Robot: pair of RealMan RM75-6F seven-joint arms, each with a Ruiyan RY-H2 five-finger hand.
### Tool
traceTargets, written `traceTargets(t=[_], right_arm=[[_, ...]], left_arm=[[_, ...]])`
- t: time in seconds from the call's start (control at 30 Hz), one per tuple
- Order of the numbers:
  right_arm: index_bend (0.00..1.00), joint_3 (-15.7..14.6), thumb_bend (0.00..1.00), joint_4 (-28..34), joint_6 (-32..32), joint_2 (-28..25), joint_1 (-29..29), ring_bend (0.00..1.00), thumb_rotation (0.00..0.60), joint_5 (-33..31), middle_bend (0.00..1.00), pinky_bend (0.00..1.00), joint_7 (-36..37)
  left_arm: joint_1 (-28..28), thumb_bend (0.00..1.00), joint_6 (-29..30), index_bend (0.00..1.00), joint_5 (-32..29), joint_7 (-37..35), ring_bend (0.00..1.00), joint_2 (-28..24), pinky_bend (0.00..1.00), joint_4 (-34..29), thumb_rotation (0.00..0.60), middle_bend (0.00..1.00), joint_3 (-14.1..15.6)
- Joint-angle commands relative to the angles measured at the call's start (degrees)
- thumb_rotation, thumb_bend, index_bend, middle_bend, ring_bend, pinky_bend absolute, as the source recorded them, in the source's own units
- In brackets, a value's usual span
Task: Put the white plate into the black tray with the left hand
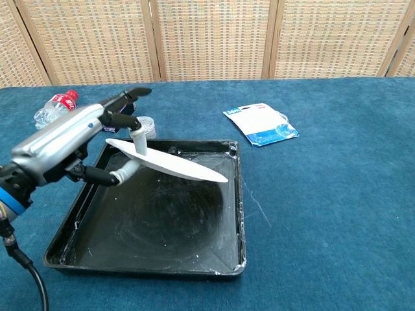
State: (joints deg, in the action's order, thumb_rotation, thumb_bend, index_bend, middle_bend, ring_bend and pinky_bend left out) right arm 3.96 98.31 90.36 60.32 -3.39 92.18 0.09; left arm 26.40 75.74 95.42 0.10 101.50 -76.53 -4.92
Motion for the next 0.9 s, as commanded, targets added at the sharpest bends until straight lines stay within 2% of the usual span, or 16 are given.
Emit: traceTargets(t=[0.03,0.07,0.1,0.17,0.2,0.23,0.5,0.6,0.77,0.9], right_arm=[[0.00,0.04,0.00,0.01,-0.03,-0.05,-0.01,0.00,0.600,-0.11,0.00,0.00,0.09],[0.00,0.04,0.00,-0.01,-0.05,-0.07,-0.01,0.00,0.600,-0.15,0.00,0.00,0.16],[0.00,0.03,0.00,-0.01,-0.07,-0.08,-0.01,0.00,0.600,-0.17,0.00,0.00,0.21],[0.00,0.01,0.00,-0.02,-0.07,-0.11,-0.02,0.00,0.600,-0.12,0.00,0.00,0.21],[0.00,-0.01,0.00,-0.03,-0.06,-0.11,-0.02,0.00,0.600,-0.09,0.00,0.00,0.23],[0.00,-0.03,0.00,-0.01,-0.07,-0.11,-0.02,0.00,0.600,-0.07,0.00,0.00,0.22],[0.00,-0.12,0.00,0.08,-0.11,-0.04,-0.04,0.00,0.600,0.05,0.00,0.00,-0.11],[0.00,-0.23,0.00,0.20,-0.08,0.06,-0.02,0.00,0.600,0.23,0.00,0.00,-0.46],[0.00,-0.35,0.00,0.39,0.02,0.15,0.03,0.00,0.600,0.49,0.00,0.00,-0.89],[0.00,-0.39,0.00,0.49,0.28,0.16,0.15,0.00,0.600,0.64,0.00,0.00,-1.02]], left_arm=[[0.40,0.44,-1.43,0.63,-0.75,0.69,0.00,-0.18,0.00,-0.14,0.600,0.00,0.80],[0.44,0.35,-2.05,0.55,-1.12,1.24,0.00,-0.52,0.00,-0.49,0.600,0.00,1.04],[0.51,0.21,-2.80,0.41,-1.56,2.02,0.00,-0.94,0.00,-0.89,0.600,0.00,1.26],[0.81,0.03,-5.28,0.14,-2.95,3.37,0.00,-2.62,0.00,-2.82,0.600,0.00,1.86],[0.90,0.00,-5.91,0.04,-3.44,3.50,0.00,-3.24,0.00,-3.77,0.600,0.00,1.93],[0.97,0.00,-6.47,0.01,-3.88,3.32,0.00,-3.92,0.00,-4.72,0.600,0.00,2.03],[1.29,0.00,-8.68,0.00,-5.62,3.01,0.00,-9.14,0.00,-10.67,0.600,0.00,2.65],[1.13,0.00,-9.98,0.00,-6.82,4.57,0.00,-16.58,0.00,-16.58,0.600,0.00,3.13],[2.09,0.00,-15.74,0.00,-11.31,6.74,0.00,-29.05,0.00,-25.65,0.600,0.00,4.25],[0.79,0.00,-13.33,0.00,-11.88,4.73,0.00,-34.28,0.00,-27.65,0.600,0.00,3.75]])
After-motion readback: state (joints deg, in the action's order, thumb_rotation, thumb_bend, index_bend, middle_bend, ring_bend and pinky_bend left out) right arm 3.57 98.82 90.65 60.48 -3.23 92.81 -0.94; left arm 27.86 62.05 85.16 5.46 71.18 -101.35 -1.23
